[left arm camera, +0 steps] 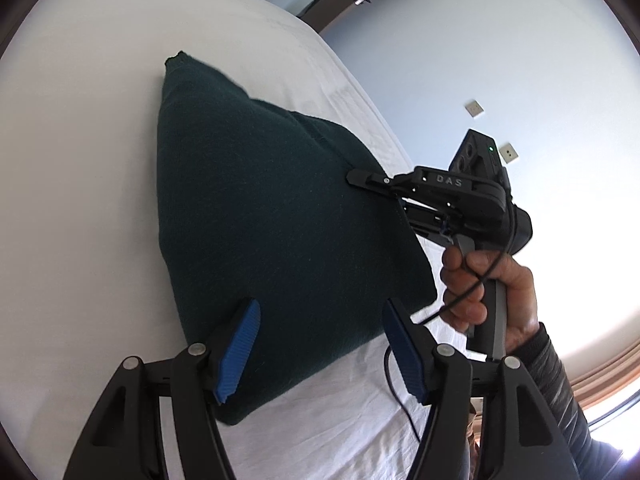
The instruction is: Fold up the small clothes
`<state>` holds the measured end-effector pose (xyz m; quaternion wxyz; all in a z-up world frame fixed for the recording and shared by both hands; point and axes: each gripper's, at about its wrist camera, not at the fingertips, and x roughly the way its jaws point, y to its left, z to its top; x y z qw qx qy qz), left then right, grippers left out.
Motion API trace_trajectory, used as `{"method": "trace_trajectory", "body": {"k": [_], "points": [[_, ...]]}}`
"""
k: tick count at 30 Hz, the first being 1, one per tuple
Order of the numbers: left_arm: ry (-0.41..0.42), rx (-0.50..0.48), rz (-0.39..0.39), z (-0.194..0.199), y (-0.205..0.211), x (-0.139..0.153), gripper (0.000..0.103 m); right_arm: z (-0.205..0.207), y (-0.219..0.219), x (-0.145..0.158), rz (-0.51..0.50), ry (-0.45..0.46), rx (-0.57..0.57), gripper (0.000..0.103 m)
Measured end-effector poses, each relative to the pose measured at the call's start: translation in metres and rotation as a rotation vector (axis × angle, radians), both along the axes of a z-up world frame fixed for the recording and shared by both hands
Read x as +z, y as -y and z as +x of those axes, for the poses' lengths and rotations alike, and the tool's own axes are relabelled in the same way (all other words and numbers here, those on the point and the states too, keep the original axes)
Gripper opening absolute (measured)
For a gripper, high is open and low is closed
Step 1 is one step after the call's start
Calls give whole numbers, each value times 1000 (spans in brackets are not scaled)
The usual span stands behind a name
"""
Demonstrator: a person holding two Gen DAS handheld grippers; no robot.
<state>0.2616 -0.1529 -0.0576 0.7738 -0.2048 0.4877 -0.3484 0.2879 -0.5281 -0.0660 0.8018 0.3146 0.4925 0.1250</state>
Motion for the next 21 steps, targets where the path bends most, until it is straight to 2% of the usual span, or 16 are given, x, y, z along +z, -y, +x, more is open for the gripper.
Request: {"method": "trace_trajectory", "body": {"k": [4, 8, 14, 16, 21], "points": [[13, -36, 25, -7, 13, 1, 66, -3, 35, 2, -7, -3, -34, 13], [7, -48, 27, -10, 18, 0, 66, 4, 57, -17, -3, -33, -65, 13], [8, -51, 46, -11, 22, -1, 66, 0, 71, -43, 91, -27, -94, 15], [8, -39, 42, -9, 21, -1, 66, -11, 80, -41, 134, -37, -121, 17], [17, -35, 53, -9, 23, -2, 66, -52, 56, -23, 104, -2, -87, 20]]}}
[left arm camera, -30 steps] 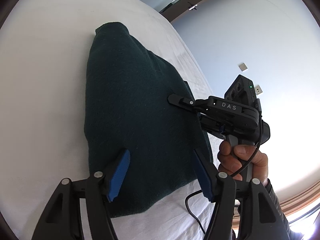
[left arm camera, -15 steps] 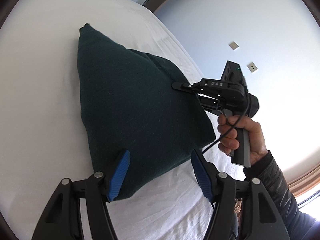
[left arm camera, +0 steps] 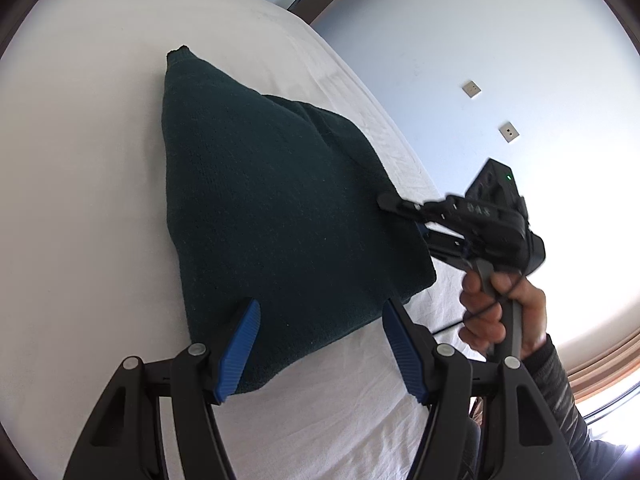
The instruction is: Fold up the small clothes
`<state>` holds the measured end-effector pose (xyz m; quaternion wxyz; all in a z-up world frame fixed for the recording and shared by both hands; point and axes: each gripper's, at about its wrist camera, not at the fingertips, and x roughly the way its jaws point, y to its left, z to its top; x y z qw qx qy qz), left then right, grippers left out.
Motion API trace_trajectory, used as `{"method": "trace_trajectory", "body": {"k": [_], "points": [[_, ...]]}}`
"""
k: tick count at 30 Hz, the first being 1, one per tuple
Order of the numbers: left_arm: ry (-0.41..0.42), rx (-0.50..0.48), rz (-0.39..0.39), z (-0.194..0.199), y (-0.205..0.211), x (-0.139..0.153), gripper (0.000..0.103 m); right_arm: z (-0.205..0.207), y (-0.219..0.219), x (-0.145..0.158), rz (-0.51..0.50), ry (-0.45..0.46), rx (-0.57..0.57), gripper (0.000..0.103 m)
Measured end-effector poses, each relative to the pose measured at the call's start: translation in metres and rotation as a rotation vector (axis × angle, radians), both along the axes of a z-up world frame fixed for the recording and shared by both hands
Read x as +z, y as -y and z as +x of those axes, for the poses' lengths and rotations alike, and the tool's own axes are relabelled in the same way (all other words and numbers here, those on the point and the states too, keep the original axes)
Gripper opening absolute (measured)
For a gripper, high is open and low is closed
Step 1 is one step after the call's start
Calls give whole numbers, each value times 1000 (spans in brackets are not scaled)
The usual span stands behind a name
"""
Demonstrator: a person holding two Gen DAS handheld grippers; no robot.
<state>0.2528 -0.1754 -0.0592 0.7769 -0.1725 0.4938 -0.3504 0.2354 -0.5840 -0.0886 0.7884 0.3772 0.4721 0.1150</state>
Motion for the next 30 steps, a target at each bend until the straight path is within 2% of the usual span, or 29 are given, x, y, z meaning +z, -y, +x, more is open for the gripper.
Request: {"method": "trace_trajectory", "body": {"k": [4, 7, 8, 16, 21, 23, 24, 26, 28, 30], "points": [[-1, -6, 14, -1, 5, -3, 66, -24, -15, -2, -33, -18, 8, 20], [-10, -6, 23, -2, 7, -5, 66, -39, -16, -8, -51, -33, 4, 9], [-10, -7, 26, -2, 7, -5, 66, -44, -16, -10, -48, -36, -1, 9], [13, -13, 64, -4, 11, -1, 66, -68, -10, -25, 65, -55, -25, 8], [31, -19, 88, 3, 14, 4, 66, -70, -12, -36, 50, -42, -7, 8], [66, -20, 105, 4, 13, 13, 66, -68, -8, -42, 96, -49, -11, 10], [87, -18, 117, 4, 12, 17, 66, -69, -7, -39, 123, -54, -20, 10], [108, -15, 123, 8, 11, 22, 66, -76, -4, -27, 69, -27, -37, 12], [130, -20, 144, 21, 15, 28, 66, -87, 1, -8, -7, 24, -76, 12], [172, -19, 169, 34, 22, 35, 66, -94, 6, 8, -10, 92, -107, 12]]}}
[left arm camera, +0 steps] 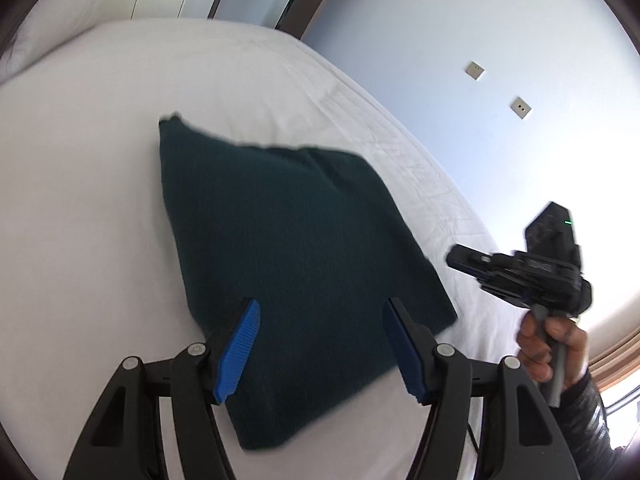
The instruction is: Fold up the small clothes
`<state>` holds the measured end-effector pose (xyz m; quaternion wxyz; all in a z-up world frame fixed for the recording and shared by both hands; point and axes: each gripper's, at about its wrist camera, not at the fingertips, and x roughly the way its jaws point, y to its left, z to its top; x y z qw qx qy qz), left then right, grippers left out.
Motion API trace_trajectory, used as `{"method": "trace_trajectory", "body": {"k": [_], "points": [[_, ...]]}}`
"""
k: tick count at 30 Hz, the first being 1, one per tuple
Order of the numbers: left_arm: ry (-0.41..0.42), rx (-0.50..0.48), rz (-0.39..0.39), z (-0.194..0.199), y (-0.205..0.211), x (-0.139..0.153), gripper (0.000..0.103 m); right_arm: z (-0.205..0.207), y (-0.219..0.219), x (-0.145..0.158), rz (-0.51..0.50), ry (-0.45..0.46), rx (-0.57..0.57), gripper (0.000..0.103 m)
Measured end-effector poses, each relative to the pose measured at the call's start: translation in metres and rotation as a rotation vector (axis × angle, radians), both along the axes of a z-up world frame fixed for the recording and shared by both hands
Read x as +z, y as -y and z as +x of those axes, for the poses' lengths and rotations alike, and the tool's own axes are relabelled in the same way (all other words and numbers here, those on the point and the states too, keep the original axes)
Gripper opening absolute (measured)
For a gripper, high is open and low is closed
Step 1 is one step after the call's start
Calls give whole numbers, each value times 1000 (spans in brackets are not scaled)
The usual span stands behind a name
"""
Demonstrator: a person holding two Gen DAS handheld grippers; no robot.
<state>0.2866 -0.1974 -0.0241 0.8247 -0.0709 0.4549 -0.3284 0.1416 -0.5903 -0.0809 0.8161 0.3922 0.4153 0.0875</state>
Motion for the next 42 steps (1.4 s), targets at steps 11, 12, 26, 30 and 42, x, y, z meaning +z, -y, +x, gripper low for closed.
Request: {"method": "trace_trajectory", "body": {"k": [11, 12, 26, 30, 42], "points": [[-17, 54, 146, 91, 40, -47, 60, 76, -32, -12, 32, 10, 114, 11], [6, 51, 169, 87, 44, -49, 60, 81, -32, -23, 8, -8, 117, 11], [45, 60, 200, 81, 51, -53, 62, 31, -46, -34, -33, 41, 180, 10], [52, 59, 206, 82, 52, -52, 62, 22, -40, -33, 23, 65, 143, 11], [39, 262, 15, 65, -29, -26, 102, 35, -24, 22, -153, 94, 59, 84]]}}
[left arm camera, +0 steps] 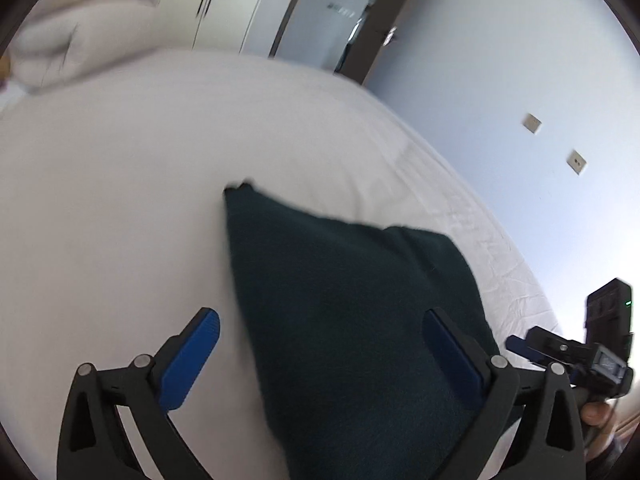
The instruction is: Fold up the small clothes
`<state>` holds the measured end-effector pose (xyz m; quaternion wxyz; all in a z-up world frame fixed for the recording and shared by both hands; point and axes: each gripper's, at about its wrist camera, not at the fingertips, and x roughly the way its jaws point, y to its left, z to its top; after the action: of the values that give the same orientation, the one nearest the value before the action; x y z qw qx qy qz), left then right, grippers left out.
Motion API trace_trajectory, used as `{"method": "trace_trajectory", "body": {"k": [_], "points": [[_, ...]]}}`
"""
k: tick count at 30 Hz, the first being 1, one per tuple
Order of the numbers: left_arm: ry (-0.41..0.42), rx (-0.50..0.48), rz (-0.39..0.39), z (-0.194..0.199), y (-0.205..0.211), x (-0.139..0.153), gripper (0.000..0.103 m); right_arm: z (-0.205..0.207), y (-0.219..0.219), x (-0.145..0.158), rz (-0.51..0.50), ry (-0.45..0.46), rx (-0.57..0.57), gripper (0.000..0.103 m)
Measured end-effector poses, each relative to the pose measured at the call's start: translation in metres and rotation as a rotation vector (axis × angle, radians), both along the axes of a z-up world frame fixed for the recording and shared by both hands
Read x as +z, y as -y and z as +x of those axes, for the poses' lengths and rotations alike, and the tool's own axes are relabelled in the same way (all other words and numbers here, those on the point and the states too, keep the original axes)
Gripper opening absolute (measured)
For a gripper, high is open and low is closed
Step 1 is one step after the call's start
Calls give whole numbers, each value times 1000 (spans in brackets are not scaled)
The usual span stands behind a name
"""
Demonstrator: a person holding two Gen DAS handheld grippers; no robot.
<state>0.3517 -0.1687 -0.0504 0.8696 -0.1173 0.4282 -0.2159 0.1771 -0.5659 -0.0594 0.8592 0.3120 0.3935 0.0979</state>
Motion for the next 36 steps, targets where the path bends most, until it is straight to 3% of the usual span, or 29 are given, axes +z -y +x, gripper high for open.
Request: {"method": "trace_trajectory", "body": {"k": [3, 6, 9, 11, 13, 17, 19, 21, 27, 31, 36], "points": [[-148, -5, -63, 10, -8, -27, 88, 17, 6, -16, 31, -76, 21, 84], [-251, -35, -96, 15, -3, -49, 82, 40, -4, -34, 64, -139, 67, 83], [-246, -65, -63, 18, 6, -50, 79, 56, -12, -44, 51, -155, 74, 82], [-264, -75, -49, 20, 8, -50, 74, 66, -18, -46, 49, -172, 97, 70], [-280, -82, -36, 22, 10, -49, 66, 71, -25, -50, 21, -206, 114, 45], [-262, -104, 16, 15, 16, -38, 48, 73, -30, -53, 4, -230, 102, 27], [-242, -108, 43, 7, 20, -29, 42, 71, -40, -45, -52, -222, 91, 24], [-227, -108, 47, -2, 16, -21, 40, 66, -53, -32, -140, -208, 89, 23], [-168, -84, 41, -58, -20, 19, 39, 25, -106, 27, -277, -105, 145, 22], [-137, -60, 29, -108, -67, 43, 39, -18, -140, 51, -258, -42, 188, 22], [-100, -16, 63, -167, -111, 58, 39, -70, -189, 60, -207, 3, 242, 22]]}}
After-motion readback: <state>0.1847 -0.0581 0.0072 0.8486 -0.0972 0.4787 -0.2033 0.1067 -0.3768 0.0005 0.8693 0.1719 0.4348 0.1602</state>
